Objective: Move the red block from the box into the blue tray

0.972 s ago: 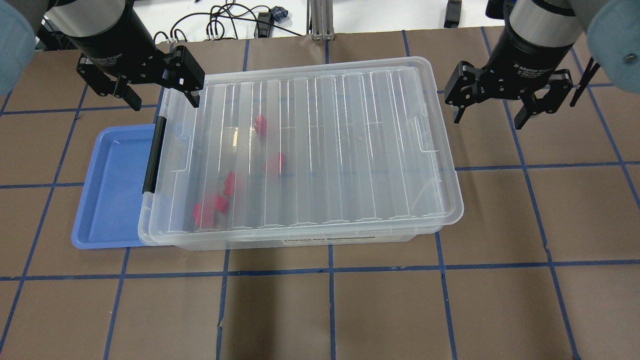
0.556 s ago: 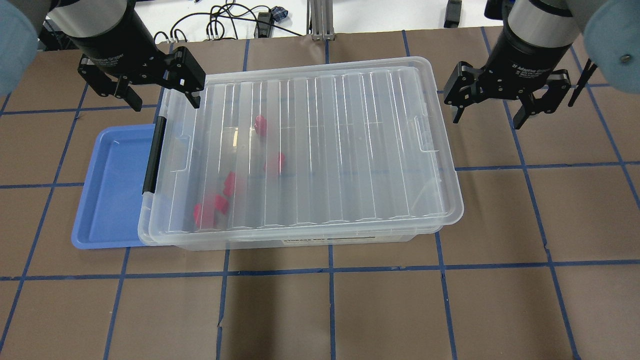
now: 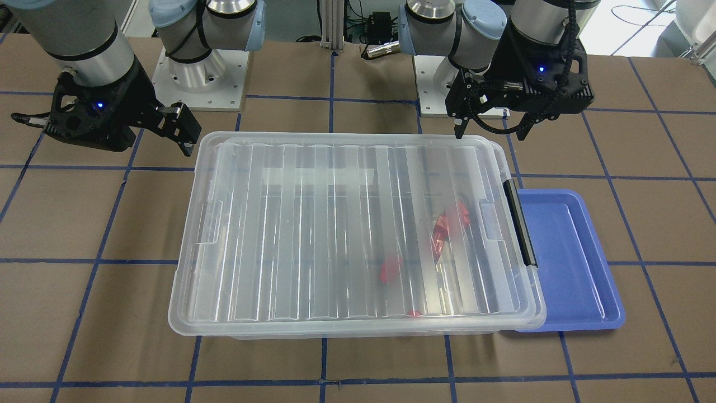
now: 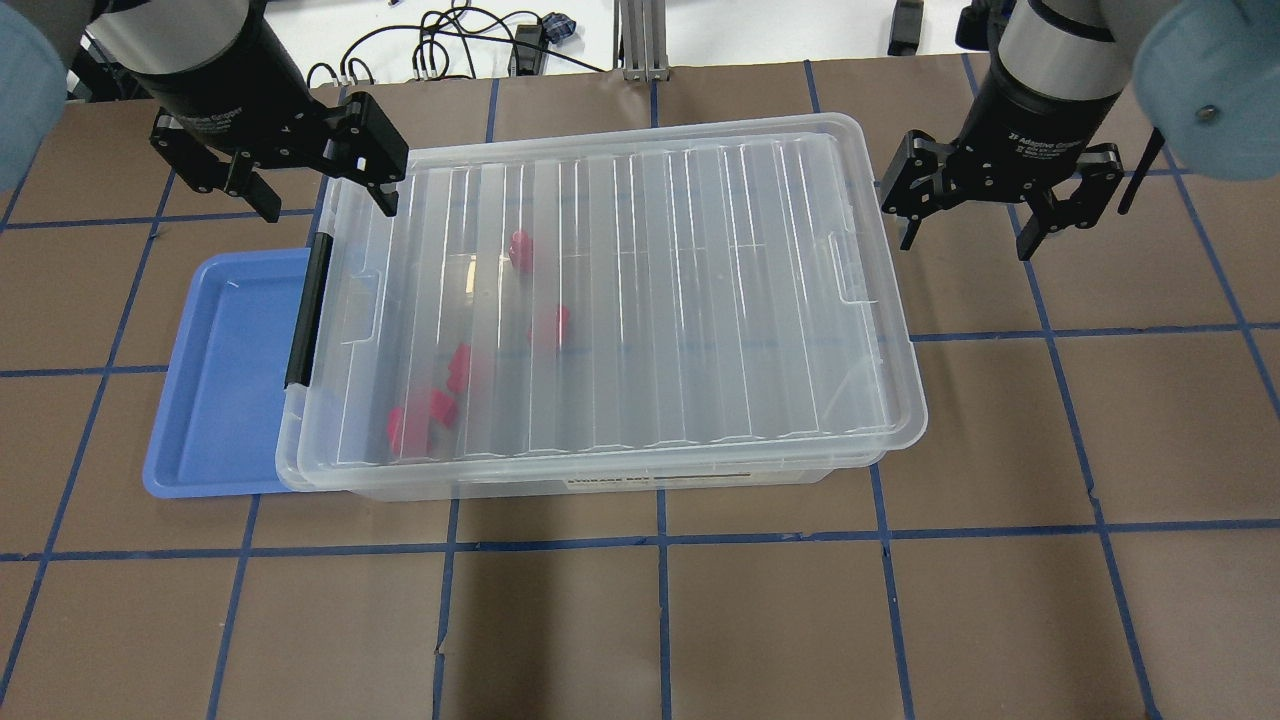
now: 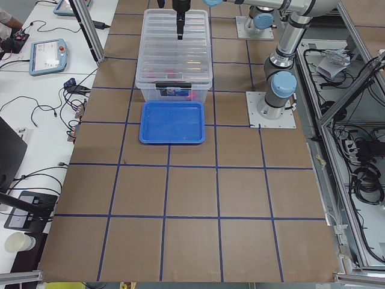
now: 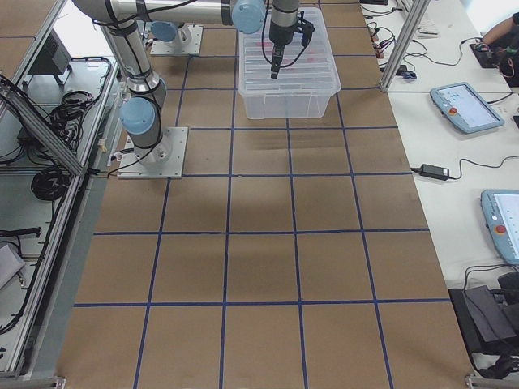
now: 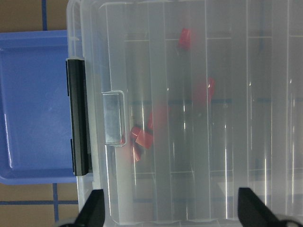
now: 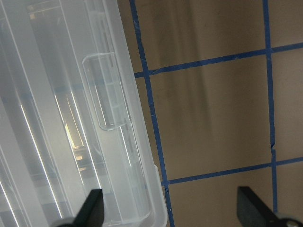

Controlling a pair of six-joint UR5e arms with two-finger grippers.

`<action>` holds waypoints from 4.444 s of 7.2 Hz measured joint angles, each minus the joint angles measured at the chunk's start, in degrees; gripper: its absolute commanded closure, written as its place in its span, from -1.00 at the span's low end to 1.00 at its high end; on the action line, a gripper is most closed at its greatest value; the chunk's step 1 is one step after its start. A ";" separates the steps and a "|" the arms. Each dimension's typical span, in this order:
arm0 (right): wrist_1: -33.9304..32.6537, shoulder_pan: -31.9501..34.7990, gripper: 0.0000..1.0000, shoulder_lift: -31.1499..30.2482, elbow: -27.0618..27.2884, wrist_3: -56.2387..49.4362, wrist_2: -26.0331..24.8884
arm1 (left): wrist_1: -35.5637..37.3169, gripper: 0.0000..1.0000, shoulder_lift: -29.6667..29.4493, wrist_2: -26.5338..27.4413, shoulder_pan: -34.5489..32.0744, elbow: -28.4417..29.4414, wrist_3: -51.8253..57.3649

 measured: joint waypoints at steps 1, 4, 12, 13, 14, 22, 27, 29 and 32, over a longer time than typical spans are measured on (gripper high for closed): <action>-1.51 0.00 -1.00 1.28 0.01 0.01 0.00 | 0.00 -1.00 0.01 0.01 0.01 0.00 0.00; -5.30 0.00 -1.00 5.08 0.05 -0.06 0.21 | 0.00 -1.00 -0.09 0.17 -0.01 -0.07 0.08; -5.88 -0.08 -1.00 10.84 1.32 -0.52 0.18 | 0.14 -1.00 -0.20 -0.06 0.02 -0.09 -0.17; -5.91 -0.08 -1.00 11.29 1.34 -0.59 0.08 | 0.13 -1.00 -0.23 -0.12 0.02 -0.09 -0.18; -5.95 -0.09 -1.00 11.72 1.34 -0.61 0.01 | 0.12 -1.00 -0.23 -0.15 0.01 -0.09 -0.18; -6.77 -1.88 -1.00 13.02 1.33 -1.44 -1.58 | 0.13 -1.00 -0.37 -0.16 0.05 -0.07 -0.23; -6.78 -8.20 -1.00 12.91 0.79 -10.23 -2.39 | 0.14 -1.00 -0.52 -0.08 -0.03 -0.01 -0.26; -7.19 -9.72 -1.00 12.90 0.74 -13.75 -3.98 | 0.12 -1.00 -0.34 0.00 -0.04 -0.05 -0.23; -8.24 -12.52 -1.00 12.90 0.70 -18.96 -4.83 | -0.03 -1.00 -0.14 0.03 -0.11 -0.12 -0.20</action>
